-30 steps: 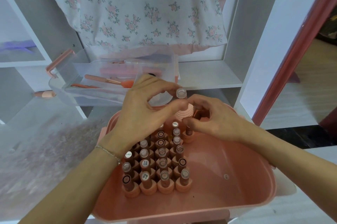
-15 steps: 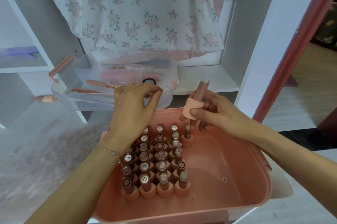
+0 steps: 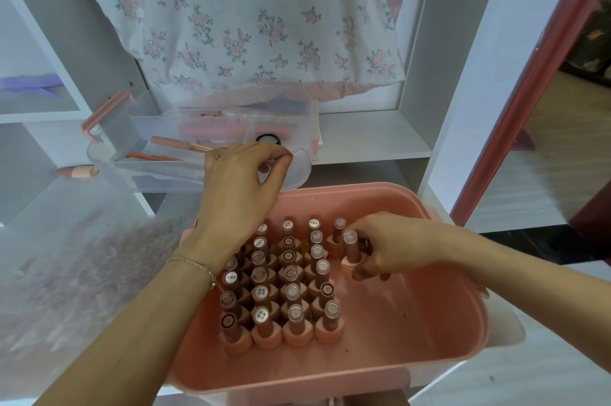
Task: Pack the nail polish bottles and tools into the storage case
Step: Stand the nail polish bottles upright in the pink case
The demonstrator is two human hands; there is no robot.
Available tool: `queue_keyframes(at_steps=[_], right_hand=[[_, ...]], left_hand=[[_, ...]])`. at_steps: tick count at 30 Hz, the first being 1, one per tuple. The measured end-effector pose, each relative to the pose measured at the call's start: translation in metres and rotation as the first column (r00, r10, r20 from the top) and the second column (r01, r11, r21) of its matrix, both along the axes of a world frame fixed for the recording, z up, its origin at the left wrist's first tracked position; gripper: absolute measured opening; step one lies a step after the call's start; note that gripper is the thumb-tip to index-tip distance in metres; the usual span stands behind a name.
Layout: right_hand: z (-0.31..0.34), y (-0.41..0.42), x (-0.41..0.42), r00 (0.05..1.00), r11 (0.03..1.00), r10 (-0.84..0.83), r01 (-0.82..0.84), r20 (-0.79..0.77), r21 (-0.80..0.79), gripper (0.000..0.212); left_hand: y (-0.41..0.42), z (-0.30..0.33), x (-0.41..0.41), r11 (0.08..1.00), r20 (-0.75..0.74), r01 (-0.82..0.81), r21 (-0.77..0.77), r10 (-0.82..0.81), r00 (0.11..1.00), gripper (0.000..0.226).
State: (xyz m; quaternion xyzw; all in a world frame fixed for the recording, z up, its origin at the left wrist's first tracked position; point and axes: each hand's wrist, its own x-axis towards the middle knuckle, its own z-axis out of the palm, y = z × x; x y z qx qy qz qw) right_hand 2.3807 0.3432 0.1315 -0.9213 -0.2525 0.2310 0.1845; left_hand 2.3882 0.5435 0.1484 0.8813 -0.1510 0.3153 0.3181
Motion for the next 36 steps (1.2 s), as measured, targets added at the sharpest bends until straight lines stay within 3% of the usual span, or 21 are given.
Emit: queue_keyframes(at_steps=[3,12,27,36], right_hand=[[-0.0055,0.0036,0.0007,0.998,0.996,0.034,-0.030,0.053,-0.081,0.010],[-0.0114,0.0031,-0.0012,0.997,0.986,0.056,-0.045,0.061,-0.158,0.021],[-0.0065,0.0011,-0.0010,0.958,1.000,0.003,-0.002,0.287,-0.003,0.016],[-0.0069,0.0032,-0.0012,0.919,1.000,0.019,-0.018,0.393,-0.007,0.019]], left_hand=[[-0.0001,0.0003,-0.0007,1.000,0.000,-0.002,-0.003,0.002,1.000,0.014],[0.0003,0.0001,-0.0005,1.000,-0.023,0.004,-0.012,-0.004,1.000,0.014],[0.0000,-0.0002,-0.0001,0.999,-0.029,0.008,-0.038,-0.010,1.000,0.015],[-0.0001,0.0009,-0.0014,1.000,-0.040,0.002,-0.028,-0.003,0.999,0.017]])
